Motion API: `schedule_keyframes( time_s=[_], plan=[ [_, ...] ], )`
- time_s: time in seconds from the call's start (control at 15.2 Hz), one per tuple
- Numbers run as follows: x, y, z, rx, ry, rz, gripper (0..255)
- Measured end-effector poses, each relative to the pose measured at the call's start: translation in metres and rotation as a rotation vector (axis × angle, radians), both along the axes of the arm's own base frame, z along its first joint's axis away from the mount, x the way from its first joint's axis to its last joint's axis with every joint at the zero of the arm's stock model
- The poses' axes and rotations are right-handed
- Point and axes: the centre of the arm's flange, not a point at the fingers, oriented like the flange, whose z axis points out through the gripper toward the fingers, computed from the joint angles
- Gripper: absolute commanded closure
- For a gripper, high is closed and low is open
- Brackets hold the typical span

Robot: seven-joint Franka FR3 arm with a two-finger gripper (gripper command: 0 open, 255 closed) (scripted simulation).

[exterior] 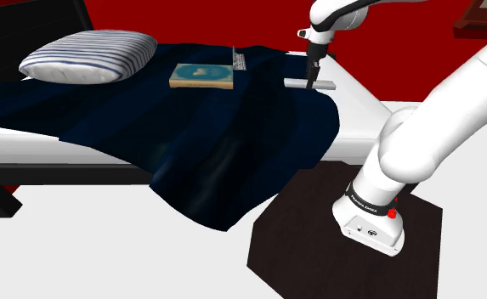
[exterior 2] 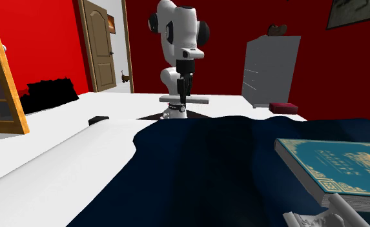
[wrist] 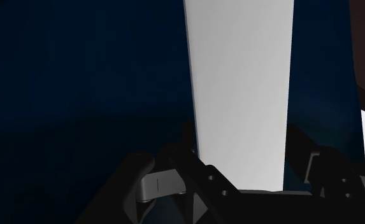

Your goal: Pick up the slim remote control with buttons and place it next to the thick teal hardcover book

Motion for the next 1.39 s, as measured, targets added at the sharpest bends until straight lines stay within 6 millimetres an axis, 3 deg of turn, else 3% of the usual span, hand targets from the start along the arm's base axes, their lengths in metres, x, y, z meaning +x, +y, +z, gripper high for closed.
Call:
schedule_keyframes(
  time_s=[0.66, 1.39],
  plan=[
    [0.116, 0.047, 0.0, 0.0, 0.001, 0.0, 255],
    [0.259, 0.095, 0.001, 0.0, 0.001, 0.0, 255]
  ],
)
